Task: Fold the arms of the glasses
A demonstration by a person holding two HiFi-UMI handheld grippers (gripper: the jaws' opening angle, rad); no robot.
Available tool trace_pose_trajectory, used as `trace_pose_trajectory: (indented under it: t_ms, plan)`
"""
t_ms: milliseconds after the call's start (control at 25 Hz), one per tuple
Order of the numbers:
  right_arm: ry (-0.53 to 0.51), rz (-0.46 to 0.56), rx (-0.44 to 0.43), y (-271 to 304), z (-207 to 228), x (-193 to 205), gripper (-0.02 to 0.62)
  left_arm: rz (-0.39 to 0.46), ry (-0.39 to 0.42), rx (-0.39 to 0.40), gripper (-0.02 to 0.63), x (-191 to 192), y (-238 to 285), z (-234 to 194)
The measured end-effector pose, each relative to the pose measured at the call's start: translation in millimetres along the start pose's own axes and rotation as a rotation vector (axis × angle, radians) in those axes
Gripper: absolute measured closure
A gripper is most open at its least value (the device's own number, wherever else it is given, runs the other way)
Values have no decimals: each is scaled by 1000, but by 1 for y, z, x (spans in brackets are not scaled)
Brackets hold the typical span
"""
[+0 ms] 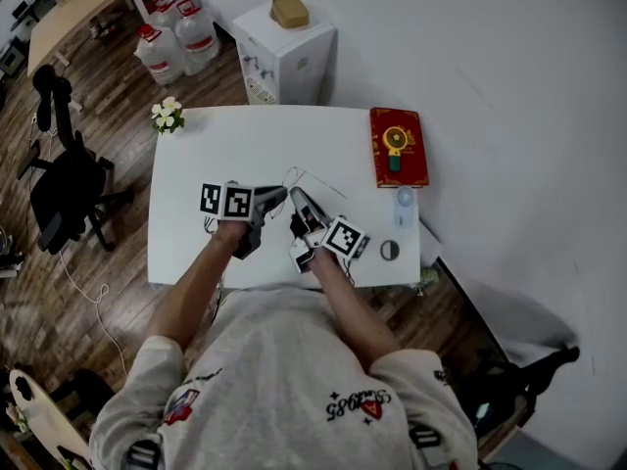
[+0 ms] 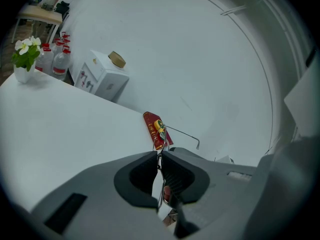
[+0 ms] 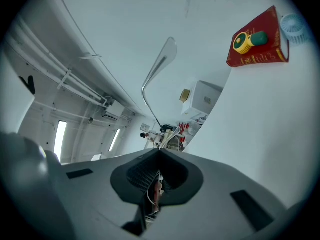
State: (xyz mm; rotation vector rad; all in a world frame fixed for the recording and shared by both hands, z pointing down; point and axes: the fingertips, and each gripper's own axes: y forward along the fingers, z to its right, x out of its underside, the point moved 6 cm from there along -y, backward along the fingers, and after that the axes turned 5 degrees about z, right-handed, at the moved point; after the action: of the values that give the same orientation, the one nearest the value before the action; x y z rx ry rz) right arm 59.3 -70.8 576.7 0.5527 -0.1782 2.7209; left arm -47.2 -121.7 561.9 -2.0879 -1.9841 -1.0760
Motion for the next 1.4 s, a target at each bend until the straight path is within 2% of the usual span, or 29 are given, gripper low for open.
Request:
trace_pose_trajectory:
  t_ms: [80,320,440,520,720,800,880,1000,1080,1200,1280,1400]
  plan:
    - [9,-5,32,-1,4,3,607,-4,-2,2,581,1,-1,-1]
    - [-26,8,-97,11,-10,1,606,-1,-10,5,581,-1,-3,-8]
    - [-61,-13,-1,0,0,1,556,24,-43,7,581,-11,-8,-16]
    - [-98,-24,23,-9,3,-4,528,37,-48,5,581,-20,-13,-21]
    - [-223,-10,161,-45,21,-35,435,25,3,-8,581,-42,-21,-30]
    - [-243,-3,172,-58,25,-52,422,9,41,9,581,-48,-24,-29]
    - [-252,-4,143,-67,21,-68,428,-16,86,34,581,-51,-28,-26]
    - [-256,-42,-21,-63,0,-90,428,-81,146,82,581,-51,-32,-18]
    - [-238,-101,-124,-56,-15,-97,442,-135,181,121,581,-47,-33,-11]
    - [-202,-219,-222,-47,-30,-95,459,-203,237,162,581,-44,-32,1]
    - [-178,-311,-262,-41,-37,-85,460,-233,273,171,581,-43,-31,6]
    - [-115,-420,-235,-40,-31,-65,482,-277,333,161,581,-41,-30,6]
